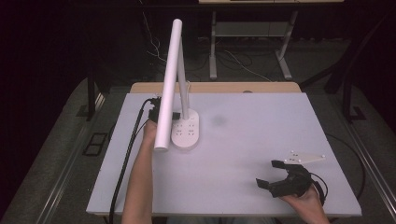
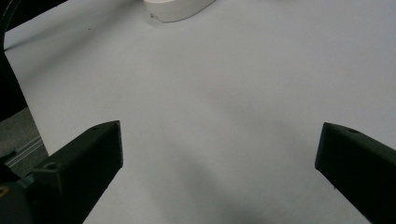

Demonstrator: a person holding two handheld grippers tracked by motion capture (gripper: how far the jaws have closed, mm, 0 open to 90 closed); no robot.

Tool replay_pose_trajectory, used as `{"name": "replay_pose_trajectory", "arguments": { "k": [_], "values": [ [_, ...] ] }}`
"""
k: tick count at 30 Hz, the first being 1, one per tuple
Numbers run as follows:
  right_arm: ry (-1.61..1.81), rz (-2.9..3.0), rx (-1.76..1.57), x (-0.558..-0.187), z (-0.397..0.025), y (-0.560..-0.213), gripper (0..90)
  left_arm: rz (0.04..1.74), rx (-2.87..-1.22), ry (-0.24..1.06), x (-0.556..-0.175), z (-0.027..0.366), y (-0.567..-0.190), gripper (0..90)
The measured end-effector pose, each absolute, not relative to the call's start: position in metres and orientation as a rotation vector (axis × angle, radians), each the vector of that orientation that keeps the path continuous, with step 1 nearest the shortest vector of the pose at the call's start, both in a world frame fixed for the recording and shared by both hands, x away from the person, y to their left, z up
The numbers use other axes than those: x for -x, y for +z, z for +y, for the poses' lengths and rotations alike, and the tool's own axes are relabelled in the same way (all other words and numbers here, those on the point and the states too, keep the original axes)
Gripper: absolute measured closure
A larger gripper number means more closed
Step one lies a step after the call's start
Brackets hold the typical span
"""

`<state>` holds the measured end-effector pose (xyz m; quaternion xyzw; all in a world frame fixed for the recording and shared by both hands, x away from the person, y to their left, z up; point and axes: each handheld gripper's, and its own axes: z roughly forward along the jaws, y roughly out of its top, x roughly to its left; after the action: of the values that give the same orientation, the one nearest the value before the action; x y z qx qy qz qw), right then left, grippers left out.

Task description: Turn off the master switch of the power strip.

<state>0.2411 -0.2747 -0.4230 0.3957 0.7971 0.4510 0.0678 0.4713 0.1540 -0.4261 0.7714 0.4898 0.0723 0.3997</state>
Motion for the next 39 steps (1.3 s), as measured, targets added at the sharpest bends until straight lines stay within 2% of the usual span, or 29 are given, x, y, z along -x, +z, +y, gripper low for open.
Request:
{"name": "replay_pose_trajectory", "arguments": {
  "k": [16, 20, 29, 39],
  "values": [
    [1.366, 2.397, -1.201, -0.242, -0.276, -0.423, 0.2, 1.221, -1.934, 0.238, -0.471, 0.156, -0.425, 90.0],
    [1.368, 2.387, -1.213, -0.244, -0.278, -0.423, 0.2, 1.212, -1.856, 0.228, -0.469, 0.162, -0.425, 90.0],
    [1.365, 2.388, -1.213, -0.244, -0.278, -0.423, 0.2, 1.191, -1.789, 0.234, -0.466, 0.173, -0.41, 90.0],
    [1.366, 2.391, -1.204, -0.244, -0.277, -0.423, 0.2, 1.177, -1.796, 0.245, -0.455, 0.183, -0.393, 90.0]
  ]
}}
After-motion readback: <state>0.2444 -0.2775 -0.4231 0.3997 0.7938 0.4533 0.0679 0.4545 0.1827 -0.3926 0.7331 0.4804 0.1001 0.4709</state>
